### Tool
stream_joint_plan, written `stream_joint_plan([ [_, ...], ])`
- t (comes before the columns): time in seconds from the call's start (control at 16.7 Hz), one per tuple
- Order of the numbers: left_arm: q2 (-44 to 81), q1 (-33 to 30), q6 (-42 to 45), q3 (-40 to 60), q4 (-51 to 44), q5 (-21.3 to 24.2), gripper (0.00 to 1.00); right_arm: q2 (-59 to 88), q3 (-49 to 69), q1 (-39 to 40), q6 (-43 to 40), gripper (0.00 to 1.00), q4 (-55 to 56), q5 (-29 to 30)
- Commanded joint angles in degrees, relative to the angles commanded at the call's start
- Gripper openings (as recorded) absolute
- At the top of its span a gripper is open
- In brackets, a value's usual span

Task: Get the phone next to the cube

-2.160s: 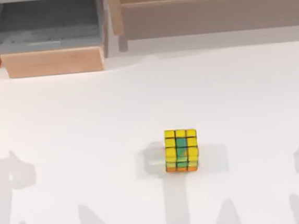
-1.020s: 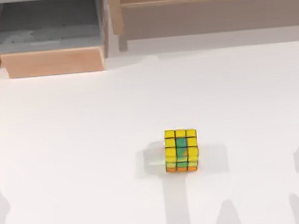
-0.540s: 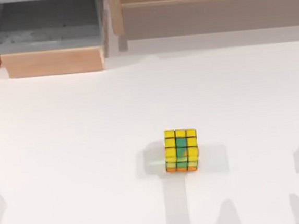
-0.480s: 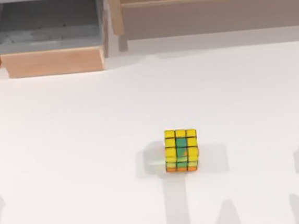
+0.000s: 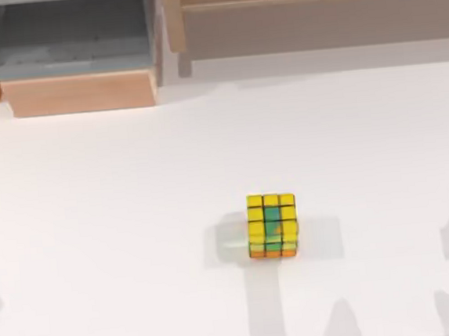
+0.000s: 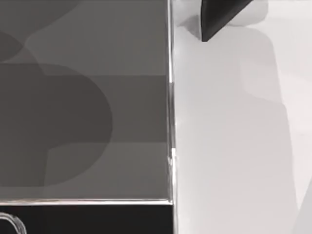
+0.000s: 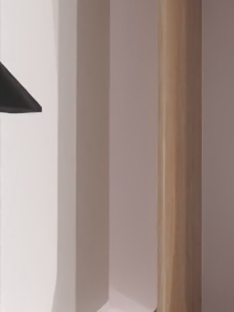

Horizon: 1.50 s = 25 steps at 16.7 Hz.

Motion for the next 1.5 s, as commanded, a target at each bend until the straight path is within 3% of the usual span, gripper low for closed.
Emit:
stream_joint_plan([
  [0.72, 0.0, 0.0, 0.0, 0.0, 0.0, 0.0, 0.02, 0.0, 0.0, 0.0, 0.0, 1.0, 0.0, 0.0],
  [1.5, -2.45, -0.14, -0.08, 1.73, -3.6, 0.36, 0.0, 0.0, 0.0, 0.0, 0.0, 1.0, 0.0, 0.0],
])
